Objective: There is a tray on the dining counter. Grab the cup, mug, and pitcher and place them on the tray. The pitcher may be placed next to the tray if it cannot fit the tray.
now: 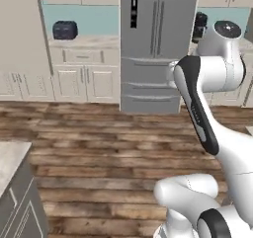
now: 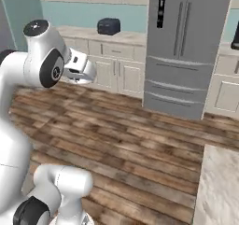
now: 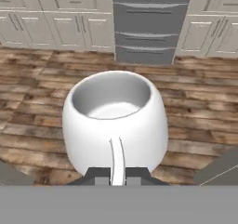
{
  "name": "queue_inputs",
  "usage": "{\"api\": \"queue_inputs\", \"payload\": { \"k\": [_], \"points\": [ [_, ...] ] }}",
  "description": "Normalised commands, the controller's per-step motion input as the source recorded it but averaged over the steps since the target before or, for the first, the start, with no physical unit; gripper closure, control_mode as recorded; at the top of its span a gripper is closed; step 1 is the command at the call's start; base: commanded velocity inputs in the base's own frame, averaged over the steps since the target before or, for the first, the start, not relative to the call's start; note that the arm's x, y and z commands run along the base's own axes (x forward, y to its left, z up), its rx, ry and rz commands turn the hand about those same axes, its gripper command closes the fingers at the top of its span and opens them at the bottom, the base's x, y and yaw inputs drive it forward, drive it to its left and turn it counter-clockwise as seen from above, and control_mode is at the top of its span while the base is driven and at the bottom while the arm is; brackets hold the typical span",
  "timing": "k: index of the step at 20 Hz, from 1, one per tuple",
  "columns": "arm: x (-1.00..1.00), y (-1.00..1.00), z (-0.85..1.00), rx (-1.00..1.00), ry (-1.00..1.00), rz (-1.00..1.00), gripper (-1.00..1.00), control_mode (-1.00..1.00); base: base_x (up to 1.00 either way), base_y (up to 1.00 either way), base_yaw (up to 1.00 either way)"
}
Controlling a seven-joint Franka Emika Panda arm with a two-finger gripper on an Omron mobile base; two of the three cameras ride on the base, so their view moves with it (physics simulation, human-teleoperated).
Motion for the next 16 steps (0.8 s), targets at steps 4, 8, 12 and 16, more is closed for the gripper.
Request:
{"api": "queue_inputs", "payload": {
  "k": [4,8,12,16],
  "points": [
    [0.0,0.0,0.0,0.0,0.0,0.0,1.0,1.0,0.14,0.0,-0.89],
    [0.0,0.0,0.0,0.0,0.0,0.0,1.0,1.0,0.52,0.39,-0.72],
    [0.0,0.0,0.0,0.0,0.0,0.0,1.0,1.0,0.88,0.84,-0.49],
    [0.0,0.0,0.0,0.0,0.0,0.0,1.0,1.0,0.99,0.91,-0.22]
  ]
}}
